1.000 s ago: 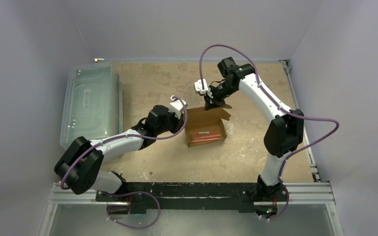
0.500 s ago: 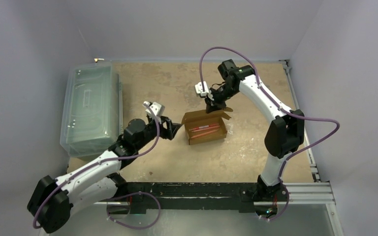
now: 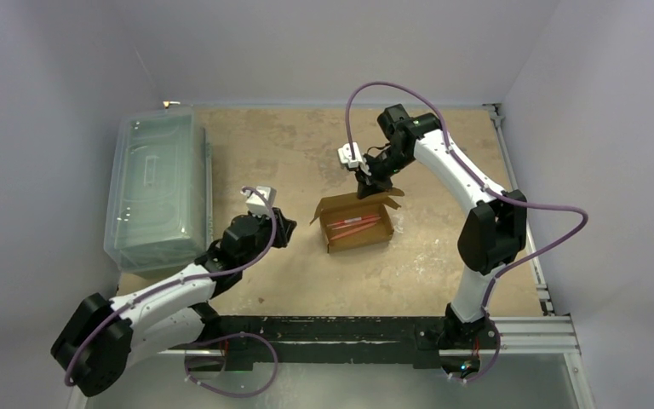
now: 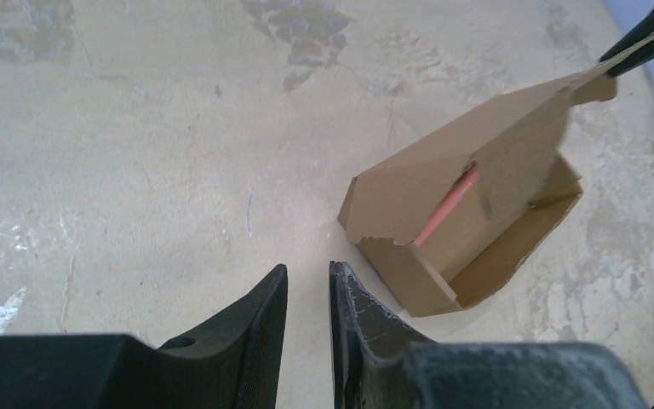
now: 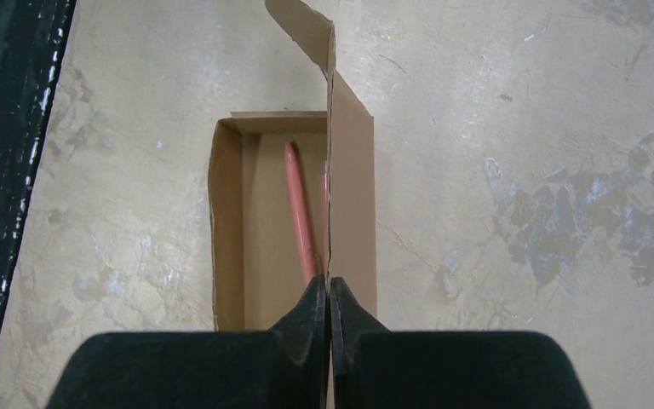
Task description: Fold the paper box
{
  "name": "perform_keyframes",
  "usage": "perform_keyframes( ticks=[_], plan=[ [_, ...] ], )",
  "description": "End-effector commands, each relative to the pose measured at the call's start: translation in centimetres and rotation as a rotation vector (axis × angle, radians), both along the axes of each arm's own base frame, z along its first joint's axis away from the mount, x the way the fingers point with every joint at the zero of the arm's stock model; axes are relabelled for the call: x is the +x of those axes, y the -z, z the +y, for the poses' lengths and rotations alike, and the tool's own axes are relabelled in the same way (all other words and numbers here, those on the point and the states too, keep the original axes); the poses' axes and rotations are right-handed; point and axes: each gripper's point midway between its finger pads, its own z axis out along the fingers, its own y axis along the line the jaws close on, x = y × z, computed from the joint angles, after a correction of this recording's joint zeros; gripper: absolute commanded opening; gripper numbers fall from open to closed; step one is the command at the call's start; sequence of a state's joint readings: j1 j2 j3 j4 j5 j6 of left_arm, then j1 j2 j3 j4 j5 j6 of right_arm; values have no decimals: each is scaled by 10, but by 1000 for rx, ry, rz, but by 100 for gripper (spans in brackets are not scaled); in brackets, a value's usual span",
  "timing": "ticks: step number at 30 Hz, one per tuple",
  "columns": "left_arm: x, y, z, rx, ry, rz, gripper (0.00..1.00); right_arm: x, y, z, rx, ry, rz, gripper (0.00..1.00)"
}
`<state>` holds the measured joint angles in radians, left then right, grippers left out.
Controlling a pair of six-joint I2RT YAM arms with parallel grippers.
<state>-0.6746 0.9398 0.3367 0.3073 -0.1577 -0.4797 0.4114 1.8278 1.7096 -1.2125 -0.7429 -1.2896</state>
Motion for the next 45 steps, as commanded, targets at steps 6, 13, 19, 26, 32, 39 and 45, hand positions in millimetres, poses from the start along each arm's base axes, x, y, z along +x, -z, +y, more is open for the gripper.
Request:
perform_keyframes(
  ticks=[6,13,19,26,32,39,45],
  plan=[
    [19,-8,-34,-67,70,-14,22,-9,-25,2,47,-26,-33,0],
    [23,-4,-57,-96,150,-1,20,-10,-25,3,50,-28,-20,0],
    [19,3,-69,-121,203,25,19,-10,-24,4,55,-28,-11,0],
    [19,3,-78,-159,233,33,19,-11,-25,6,64,-30,0,0],
    [17,-1,-86,-208,259,34,19,-12,-22,7,66,-32,11,0],
    [13,3,-90,-253,273,52,19,-14,-21,7,70,-34,22,0],
    [11,11,-89,-250,275,70,19,-15,-19,6,67,-39,26,0]
  ],
)
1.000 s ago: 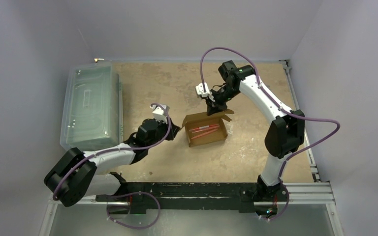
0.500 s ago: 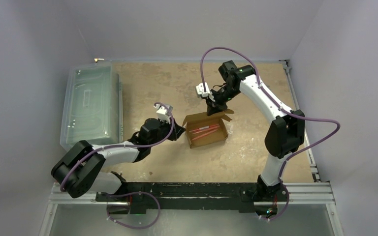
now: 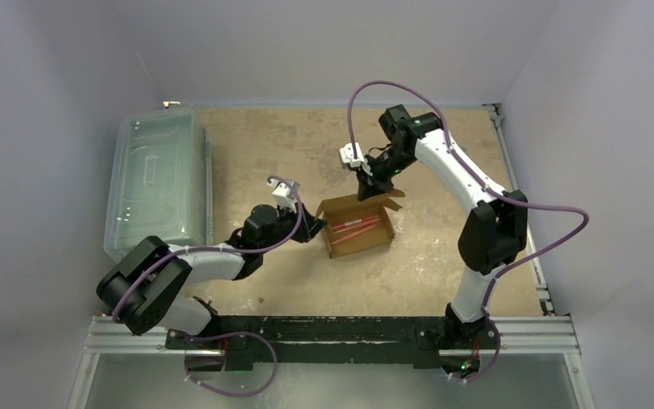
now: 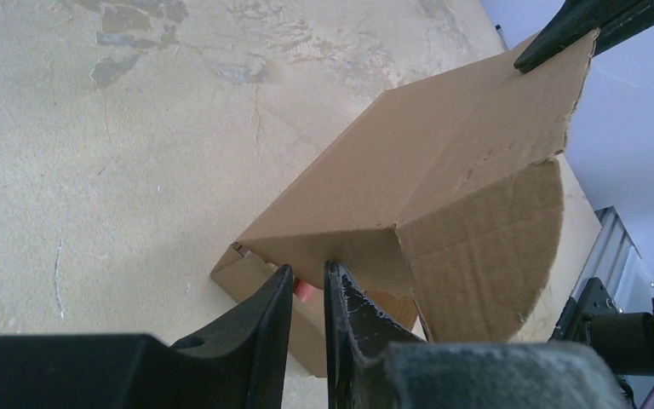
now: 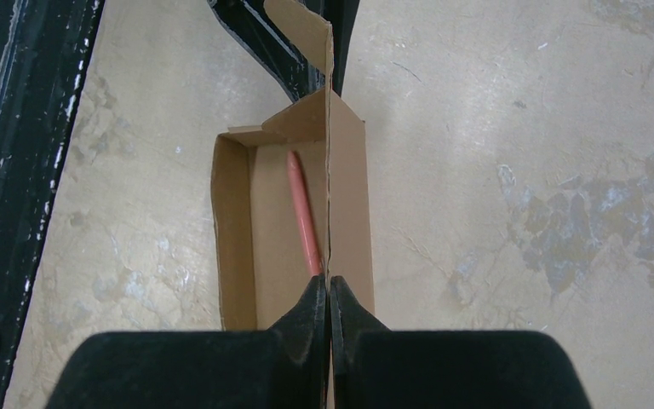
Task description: Fold the paper box
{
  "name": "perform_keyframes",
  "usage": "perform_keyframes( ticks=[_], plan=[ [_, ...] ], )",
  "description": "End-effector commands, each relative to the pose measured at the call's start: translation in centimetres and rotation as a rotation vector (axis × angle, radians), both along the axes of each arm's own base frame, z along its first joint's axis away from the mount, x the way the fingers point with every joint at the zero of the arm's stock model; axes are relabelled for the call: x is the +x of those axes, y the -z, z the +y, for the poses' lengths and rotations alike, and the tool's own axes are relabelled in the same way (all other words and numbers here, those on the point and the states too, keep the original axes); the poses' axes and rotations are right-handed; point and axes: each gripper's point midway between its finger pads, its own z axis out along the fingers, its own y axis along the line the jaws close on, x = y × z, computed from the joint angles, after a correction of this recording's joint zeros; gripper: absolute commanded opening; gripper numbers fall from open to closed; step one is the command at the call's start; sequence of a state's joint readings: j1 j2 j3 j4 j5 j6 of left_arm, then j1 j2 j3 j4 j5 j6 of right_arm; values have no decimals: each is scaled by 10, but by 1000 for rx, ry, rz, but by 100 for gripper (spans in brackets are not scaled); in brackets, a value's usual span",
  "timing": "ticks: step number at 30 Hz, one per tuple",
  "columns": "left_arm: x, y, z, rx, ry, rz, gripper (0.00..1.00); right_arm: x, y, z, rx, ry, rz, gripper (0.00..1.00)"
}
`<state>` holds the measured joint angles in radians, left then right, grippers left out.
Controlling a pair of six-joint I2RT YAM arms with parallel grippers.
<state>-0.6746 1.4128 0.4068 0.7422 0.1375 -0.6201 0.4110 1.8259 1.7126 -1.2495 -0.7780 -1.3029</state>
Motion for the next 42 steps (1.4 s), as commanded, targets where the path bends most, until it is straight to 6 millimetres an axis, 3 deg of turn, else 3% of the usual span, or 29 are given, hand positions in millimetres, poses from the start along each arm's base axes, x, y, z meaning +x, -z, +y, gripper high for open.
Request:
perform_keyframes(
  ticks=[1,14,23,29,37,42],
  plan=[
    [-1,-13,-7,-62,25,-30,19,-7,-15,4,44,-23,-6,0],
    [-14,2,5,-16,25,-4,20,-24,-5,-3,26,-93,13,0],
    [-20,-14,17,17,14,-50,21,-28,0,-6,5,-114,18,0],
    [-29,-46,28,40,51,-219,39,-27,-5,-3,16,-104,16,0],
    [-55,-84,40,-129,66,-435,53,-26,-7,-1,23,-102,19,0],
    [-65,-98,45,-195,70,-494,81,-27,-5,0,19,-104,29,0]
  ],
)
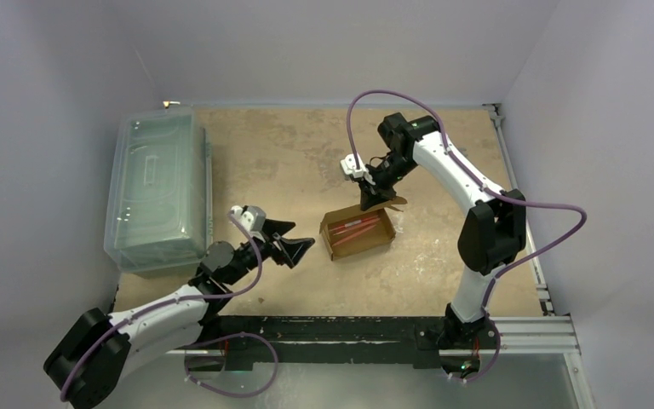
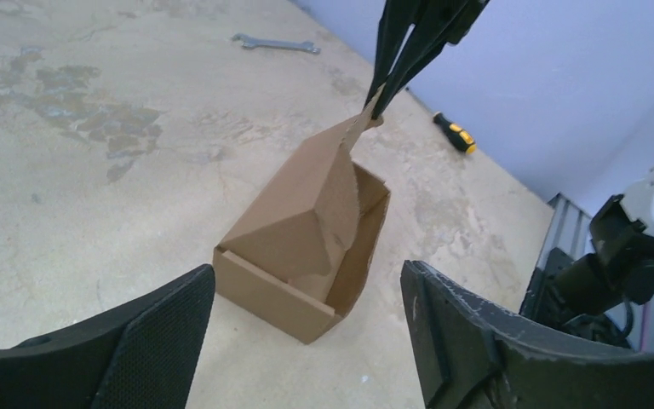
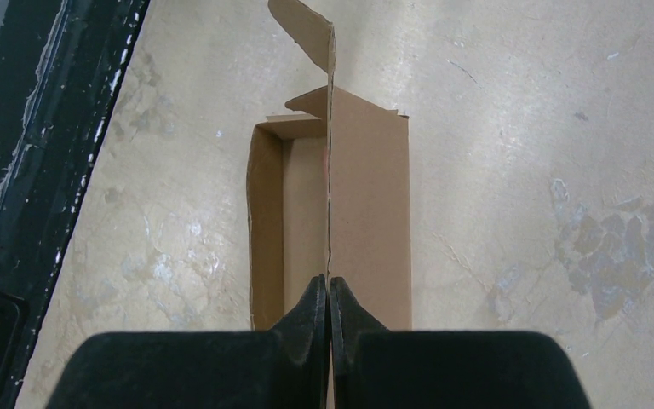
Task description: Fold the paper box
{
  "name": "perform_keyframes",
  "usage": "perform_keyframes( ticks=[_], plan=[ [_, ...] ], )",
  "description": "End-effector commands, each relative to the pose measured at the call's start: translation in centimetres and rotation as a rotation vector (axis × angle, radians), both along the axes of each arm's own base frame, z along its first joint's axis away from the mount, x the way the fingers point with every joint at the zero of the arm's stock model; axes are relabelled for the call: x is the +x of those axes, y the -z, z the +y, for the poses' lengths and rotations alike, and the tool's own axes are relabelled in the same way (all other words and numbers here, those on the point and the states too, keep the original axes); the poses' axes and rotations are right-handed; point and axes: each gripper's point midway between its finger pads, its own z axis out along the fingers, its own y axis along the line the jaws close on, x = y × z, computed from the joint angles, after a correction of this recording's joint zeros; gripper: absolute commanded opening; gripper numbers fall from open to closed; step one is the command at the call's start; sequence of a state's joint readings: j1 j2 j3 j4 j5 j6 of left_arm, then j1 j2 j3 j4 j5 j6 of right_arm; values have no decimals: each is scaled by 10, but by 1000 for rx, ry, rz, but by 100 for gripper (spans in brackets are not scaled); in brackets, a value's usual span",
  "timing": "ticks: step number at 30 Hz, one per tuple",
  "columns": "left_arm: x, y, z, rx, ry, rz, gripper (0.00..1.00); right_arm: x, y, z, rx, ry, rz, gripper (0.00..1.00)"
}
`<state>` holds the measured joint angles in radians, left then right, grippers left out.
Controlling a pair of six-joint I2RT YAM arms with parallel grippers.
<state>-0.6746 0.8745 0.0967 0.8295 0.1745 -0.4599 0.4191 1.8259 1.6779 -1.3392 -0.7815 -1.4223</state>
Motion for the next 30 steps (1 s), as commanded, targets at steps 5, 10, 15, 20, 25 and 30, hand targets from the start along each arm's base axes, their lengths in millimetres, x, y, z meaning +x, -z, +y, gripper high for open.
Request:
perform_keyframes(
  ticks=[5,10,15,20,25,30],
  plan=[
    [2,-41,-19,-59,83,-127,84,-4,-14,7,40,-9,-1,0],
    [9,-47,-43,-44,138,-155,83,-4,-14,7,40,-7,2,0],
    [24,-44,-59,5,126,-150,75,-4,-13,8,38,-10,4,0],
    [38,-32,-67,59,103,-111,54,-4,-13,8,37,-10,7,0],
    [44,-26,-69,100,90,-100,43,-4,-12,8,36,-12,6,0],
    [46,-22,-70,127,96,-99,37,-4,-11,8,32,-10,10,0]
  ],
)
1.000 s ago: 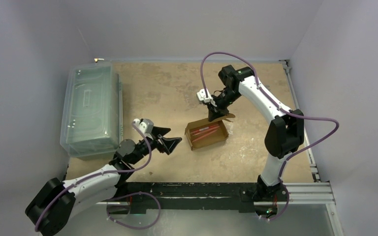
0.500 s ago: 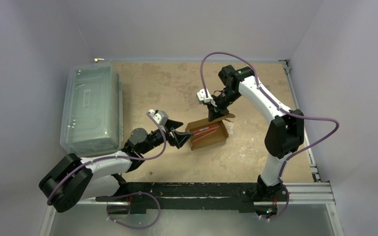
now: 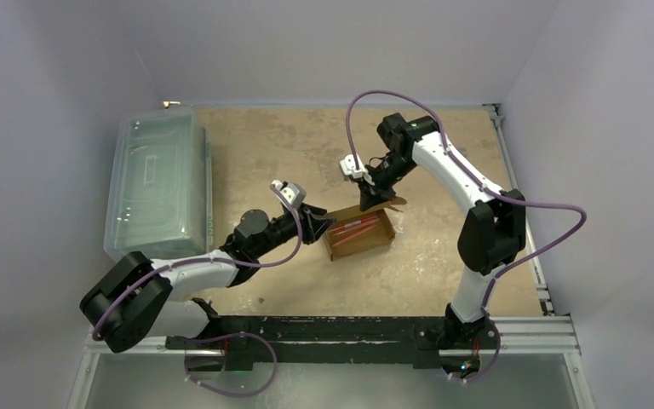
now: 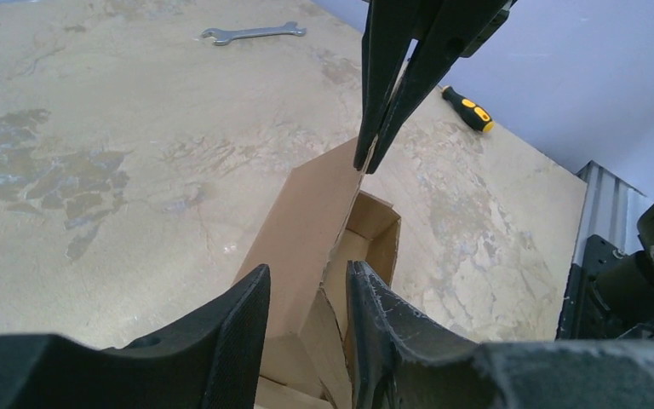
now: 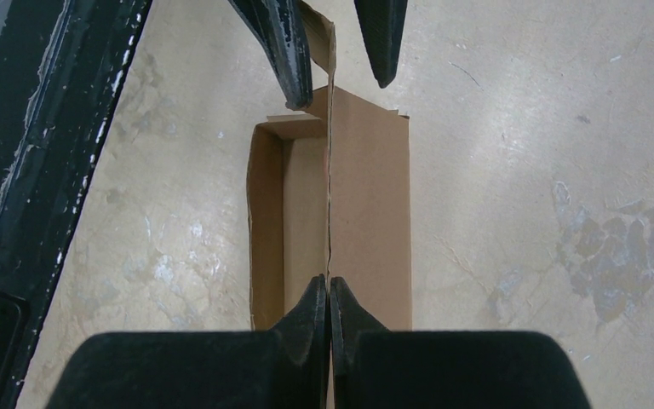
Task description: Fold the paper box
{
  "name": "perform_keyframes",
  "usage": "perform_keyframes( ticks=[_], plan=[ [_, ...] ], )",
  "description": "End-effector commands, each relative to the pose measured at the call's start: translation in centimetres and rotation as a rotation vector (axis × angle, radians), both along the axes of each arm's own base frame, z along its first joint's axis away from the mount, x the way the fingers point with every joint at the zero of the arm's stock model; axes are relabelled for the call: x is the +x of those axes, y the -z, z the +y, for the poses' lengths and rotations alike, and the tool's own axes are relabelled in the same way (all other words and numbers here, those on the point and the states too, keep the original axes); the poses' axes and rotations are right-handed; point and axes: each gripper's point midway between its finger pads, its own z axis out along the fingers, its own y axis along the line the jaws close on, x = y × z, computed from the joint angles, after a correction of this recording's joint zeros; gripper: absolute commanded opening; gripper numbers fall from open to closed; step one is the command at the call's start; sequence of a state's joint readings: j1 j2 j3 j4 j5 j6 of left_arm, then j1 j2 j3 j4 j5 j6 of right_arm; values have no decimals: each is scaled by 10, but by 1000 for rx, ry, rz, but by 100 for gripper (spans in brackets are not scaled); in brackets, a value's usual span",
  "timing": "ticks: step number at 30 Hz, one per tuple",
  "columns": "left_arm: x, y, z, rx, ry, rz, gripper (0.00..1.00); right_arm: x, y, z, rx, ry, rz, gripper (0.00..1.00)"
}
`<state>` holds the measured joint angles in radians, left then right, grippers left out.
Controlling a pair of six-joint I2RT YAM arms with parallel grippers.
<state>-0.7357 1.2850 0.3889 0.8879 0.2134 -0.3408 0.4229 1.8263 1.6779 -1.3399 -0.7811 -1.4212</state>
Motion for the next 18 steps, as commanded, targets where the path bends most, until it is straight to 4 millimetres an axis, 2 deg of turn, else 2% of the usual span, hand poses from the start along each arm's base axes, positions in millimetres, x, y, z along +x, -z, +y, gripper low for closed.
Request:
perform_keyframes(
  ticks=[1,4,6,11,13,18],
  plan=[
    [6,-12,-6,14,5,-53,35,-4,-11,8,33,-8,10,0],
    [4,-9,-8,24,23,-49,32,-3,-11,8,33,-8,9,0],
    [3,-7,-10,31,35,-45,26,-3,-11,8,32,-7,11,0],
    [4,-4,-11,52,43,-41,2,-2,-11,9,33,1,14,2],
    [4,-3,-10,60,36,-43,0,-1,-12,10,33,11,15,10],
    [5,-1,-4,72,10,-47,0,4,-29,14,65,91,9,42]
  ],
)
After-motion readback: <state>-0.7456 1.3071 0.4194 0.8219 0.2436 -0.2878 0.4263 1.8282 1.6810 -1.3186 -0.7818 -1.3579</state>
